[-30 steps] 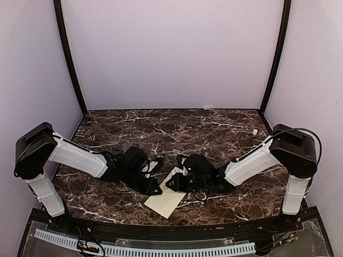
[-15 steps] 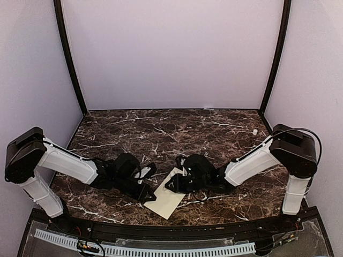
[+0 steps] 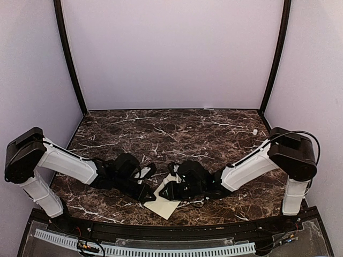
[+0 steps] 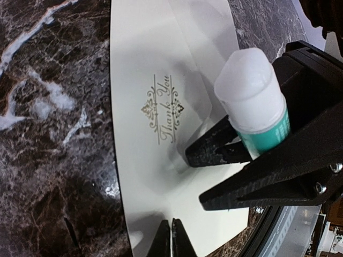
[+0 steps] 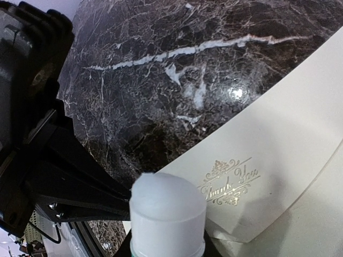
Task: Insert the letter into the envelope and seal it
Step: Seal the envelope flap on the envelope.
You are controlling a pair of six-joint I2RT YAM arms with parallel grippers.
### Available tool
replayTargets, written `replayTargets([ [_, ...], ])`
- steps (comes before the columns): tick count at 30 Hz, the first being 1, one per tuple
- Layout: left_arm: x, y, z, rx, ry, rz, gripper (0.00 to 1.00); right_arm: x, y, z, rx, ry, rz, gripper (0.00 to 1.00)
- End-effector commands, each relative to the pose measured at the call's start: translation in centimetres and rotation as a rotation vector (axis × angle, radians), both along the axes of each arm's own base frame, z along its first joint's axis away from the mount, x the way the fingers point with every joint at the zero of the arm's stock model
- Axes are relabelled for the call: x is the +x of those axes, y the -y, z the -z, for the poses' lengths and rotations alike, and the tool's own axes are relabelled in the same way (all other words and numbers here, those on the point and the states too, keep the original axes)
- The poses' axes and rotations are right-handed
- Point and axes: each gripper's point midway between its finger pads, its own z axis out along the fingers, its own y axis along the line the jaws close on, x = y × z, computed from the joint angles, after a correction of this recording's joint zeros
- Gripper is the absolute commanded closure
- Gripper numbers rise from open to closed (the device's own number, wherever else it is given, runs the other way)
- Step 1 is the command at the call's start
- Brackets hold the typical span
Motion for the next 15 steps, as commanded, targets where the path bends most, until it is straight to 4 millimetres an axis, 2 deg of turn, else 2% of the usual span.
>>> replayTargets([
  [1,-1.6,-2.1,1.8,0.101,-0.052,0.001,0.97,0.2,-0.4,0.2,-0.018,0.000,0.015,1.00],
  [10,-1.6,-2.3,2.0,0.109,-0.052,0.000,0.97,3.1,2.5,0.7,-0.057,0.006,0.108,1.00],
  [15,-1.6,-2.3,2.0,0.114,-0.051,0.003,0.98,4.3,2.9,0.6,-0.074,0.024,0.113,1.00],
])
